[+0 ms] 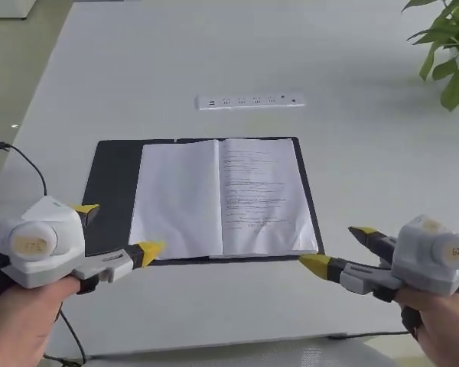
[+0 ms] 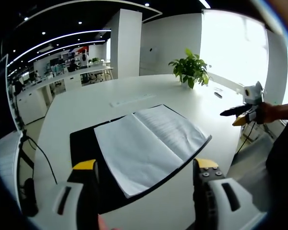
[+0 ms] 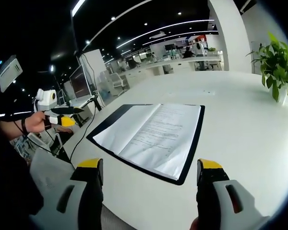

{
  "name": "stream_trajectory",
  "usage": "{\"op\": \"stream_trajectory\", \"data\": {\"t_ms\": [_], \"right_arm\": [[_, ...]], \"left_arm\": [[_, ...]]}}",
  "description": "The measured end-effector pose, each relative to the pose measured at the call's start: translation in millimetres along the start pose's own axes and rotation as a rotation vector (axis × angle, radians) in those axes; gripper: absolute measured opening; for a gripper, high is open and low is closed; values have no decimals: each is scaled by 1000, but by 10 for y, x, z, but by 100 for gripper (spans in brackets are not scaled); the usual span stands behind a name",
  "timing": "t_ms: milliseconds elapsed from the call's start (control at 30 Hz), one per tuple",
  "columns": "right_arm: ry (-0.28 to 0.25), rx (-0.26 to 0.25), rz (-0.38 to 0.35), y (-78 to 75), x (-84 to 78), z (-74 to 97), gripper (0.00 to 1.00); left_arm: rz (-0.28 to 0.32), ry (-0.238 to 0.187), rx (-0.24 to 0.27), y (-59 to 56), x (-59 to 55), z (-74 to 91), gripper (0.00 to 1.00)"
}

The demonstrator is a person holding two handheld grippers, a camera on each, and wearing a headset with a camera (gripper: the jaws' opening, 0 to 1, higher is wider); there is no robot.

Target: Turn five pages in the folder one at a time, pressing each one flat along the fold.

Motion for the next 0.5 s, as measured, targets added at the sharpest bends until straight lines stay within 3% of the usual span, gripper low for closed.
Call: {"op": "stream_trajectory", "data": {"t_ms": [500], "right_arm": [[16, -6, -19, -25, -116, 99, 82]], "left_arm": [[-71, 55, -81, -330, -15, -298, 81]]}}
Point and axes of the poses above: the centre of the closed fingertips' face, and the gripper's own axes: z roughly backward along the fingers, y roughly to its left, x roughly out of its top, the point moved 1 cm from there along z, roughly backward along the fingers, and after that the axes turned 15 degrees about z, right-handed, at the moved point
